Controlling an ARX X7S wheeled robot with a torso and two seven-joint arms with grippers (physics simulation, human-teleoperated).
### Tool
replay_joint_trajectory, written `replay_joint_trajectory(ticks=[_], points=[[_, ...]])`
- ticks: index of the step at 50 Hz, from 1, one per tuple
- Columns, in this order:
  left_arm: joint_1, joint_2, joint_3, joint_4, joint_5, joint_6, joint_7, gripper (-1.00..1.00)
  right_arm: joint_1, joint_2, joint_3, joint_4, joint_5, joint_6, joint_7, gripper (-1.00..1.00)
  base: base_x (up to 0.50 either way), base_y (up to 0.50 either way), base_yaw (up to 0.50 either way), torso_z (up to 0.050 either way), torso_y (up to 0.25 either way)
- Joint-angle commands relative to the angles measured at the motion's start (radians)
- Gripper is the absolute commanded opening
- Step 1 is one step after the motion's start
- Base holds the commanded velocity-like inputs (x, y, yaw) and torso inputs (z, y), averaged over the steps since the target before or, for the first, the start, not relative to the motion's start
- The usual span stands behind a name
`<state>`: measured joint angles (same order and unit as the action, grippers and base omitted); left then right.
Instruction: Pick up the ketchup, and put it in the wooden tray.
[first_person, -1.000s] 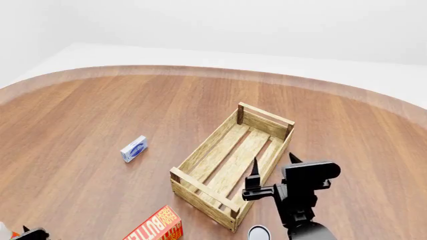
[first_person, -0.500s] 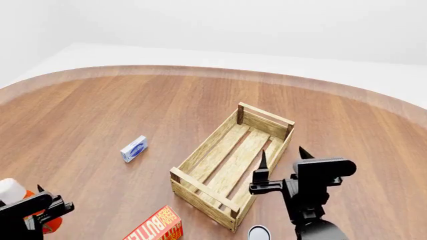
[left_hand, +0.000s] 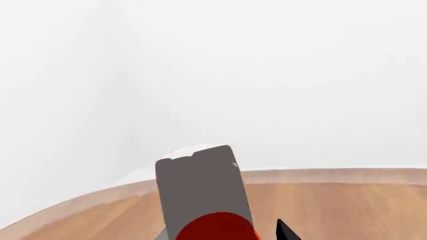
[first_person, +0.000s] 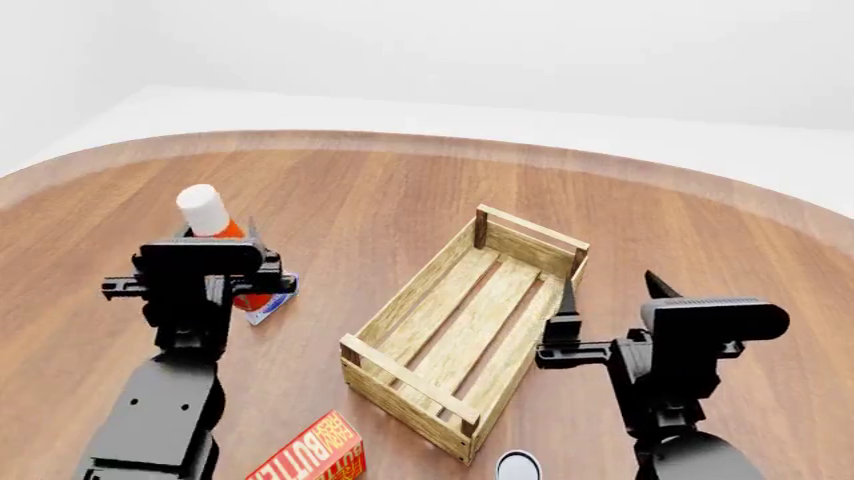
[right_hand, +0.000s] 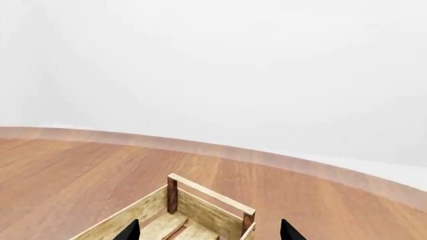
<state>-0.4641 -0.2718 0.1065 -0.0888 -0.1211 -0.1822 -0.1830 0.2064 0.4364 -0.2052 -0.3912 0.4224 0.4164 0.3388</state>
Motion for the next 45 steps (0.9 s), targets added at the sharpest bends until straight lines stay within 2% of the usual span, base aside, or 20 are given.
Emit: replay_joint_trajectory(ticks=[1,8,12,18,22,26,29,36,39,45], points=[[-0.221,0.110,0.163,-0.093,0.017,-0.044,0.060,-1.00,-0.032,0.045,0.059,-0.068,0.045,0.043,0.022,1.00,0.00,0.00,0.00,0.000,0.000],[-0.350,0.205,0.229,-0.253,0.016,-0.035,0.089,-1.00,-0.056,0.065,0.103,-0.078,0.064,0.035,0.027,1.00,0.00,0.00,0.00,0.000,0.000],[-0.419,0.256,0.268,-0.403,0.022,0.023,0.083,-1.00,-0.095,0.081,0.140,-0.104,0.079,0.023,0.033,1.00,0.00,0.00,0.00,0.000,0.000],[-0.495,0.269,0.384,-0.528,-0.076,0.082,0.036,-1.00,-0.127,0.093,0.178,-0.115,0.091,0.002,0.034,1.00,0.00,0.00,0.00,0.000,0.002],[-0.561,0.270,0.513,-0.630,-0.197,0.150,-0.003,-1.00,-0.116,0.094,0.182,-0.086,0.092,-0.008,0.022,1.00,0.00,0.00,0.00,0.000,0.000],[-0.651,0.271,0.724,-0.750,-0.395,0.241,-0.067,-1.00,-0.102,0.101,0.198,-0.091,0.111,-0.004,0.018,1.00,0.00,0.00,0.00,0.000,0.000],[-0.695,0.271,0.851,-0.769,-0.509,0.254,-0.098,-1.00,-0.111,0.117,0.214,-0.136,0.117,0.008,0.034,1.00,0.00,0.00,0.00,0.000,0.000],[-0.822,0.272,1.304,-0.841,-0.906,0.387,-0.177,-1.00,-0.205,0.117,0.274,-0.208,0.122,-0.023,0.068,1.00,0.00,0.00,0.00,0.000,0.001],[-0.842,0.272,1.393,-0.836,-0.984,0.407,-0.186,-1.00,-0.253,0.121,0.303,-0.236,0.128,-0.035,0.076,1.00,0.00,0.00,0.00,0.000,0.000],[-0.852,0.272,1.434,-0.826,-1.030,0.398,-0.187,-1.00,-0.305,0.129,0.348,-0.255,0.140,-0.051,0.080,1.00,0.00,0.00,0.00,0.000,0.000]])
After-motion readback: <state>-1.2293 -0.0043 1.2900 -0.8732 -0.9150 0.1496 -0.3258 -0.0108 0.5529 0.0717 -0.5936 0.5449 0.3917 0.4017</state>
